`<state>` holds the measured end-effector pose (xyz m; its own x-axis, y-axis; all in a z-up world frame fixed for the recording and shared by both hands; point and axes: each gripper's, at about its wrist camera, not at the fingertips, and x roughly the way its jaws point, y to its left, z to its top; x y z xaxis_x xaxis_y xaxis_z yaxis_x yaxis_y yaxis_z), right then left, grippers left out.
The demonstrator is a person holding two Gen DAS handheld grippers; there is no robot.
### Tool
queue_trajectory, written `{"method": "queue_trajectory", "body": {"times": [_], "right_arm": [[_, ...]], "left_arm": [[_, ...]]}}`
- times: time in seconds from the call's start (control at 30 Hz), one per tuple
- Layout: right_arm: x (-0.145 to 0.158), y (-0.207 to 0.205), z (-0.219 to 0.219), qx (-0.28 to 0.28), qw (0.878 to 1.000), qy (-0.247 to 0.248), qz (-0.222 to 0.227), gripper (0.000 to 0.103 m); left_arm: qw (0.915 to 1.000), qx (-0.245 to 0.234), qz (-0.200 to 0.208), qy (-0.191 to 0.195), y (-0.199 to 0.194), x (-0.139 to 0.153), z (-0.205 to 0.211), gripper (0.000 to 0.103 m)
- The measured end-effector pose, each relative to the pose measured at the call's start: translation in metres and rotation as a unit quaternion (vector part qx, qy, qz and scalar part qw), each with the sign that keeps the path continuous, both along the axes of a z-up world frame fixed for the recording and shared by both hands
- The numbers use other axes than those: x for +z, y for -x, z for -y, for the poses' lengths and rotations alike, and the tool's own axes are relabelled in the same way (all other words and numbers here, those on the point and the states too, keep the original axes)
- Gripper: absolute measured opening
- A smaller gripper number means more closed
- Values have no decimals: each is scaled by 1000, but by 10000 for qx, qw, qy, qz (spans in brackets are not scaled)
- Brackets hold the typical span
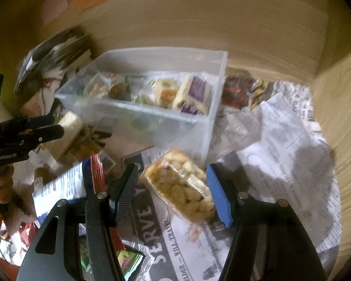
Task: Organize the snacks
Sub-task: 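Grasp the square biscuit with the left tool while the right tool grasps the peanut candy pack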
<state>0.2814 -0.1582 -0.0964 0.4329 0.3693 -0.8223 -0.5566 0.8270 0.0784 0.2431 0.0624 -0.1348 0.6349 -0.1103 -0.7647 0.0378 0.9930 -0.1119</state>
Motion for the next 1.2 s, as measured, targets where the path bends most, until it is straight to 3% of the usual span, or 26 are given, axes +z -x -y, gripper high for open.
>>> {"method": "queue_trajectory", "body": {"times": [0.07,0.3,0.47,0.63,0.7,0.77,0.83,0.97,1.2], "right_arm": [[-1,1,-3,12,9999,96,81,64],[-7,1,-10,139,9985,444,304,73],[-18,-16,-1,16,9996,254,-149,76],[-25,-17,4,18,9989,88,-454,76],[-28,-11,1,122,9987,258,-423,72],[-31,-4,-2,167,9985,410,-319,56],[-30,2,-3,199,9984,494,-193,50],[-28,10,1,172,9990,392,-138,46],[-13,27,14,74,9997,215,60,45]], "left_arm": [[10000,-61,-59,12,1,-6,3,67],[9999,-100,-125,-35,1,-16,13,67],[9997,0,-217,80,-4,-21,8,67],[9998,23,-133,-152,-5,-20,10,67],[9998,33,-113,-185,-7,-21,11,67],[9997,16,-72,-243,-7,-22,14,64],[9997,-48,-83,-234,-7,-23,16,57],[9993,-48,-8,-379,1,-24,18,56],[9995,38,142,-262,16,-13,9,55]]}}
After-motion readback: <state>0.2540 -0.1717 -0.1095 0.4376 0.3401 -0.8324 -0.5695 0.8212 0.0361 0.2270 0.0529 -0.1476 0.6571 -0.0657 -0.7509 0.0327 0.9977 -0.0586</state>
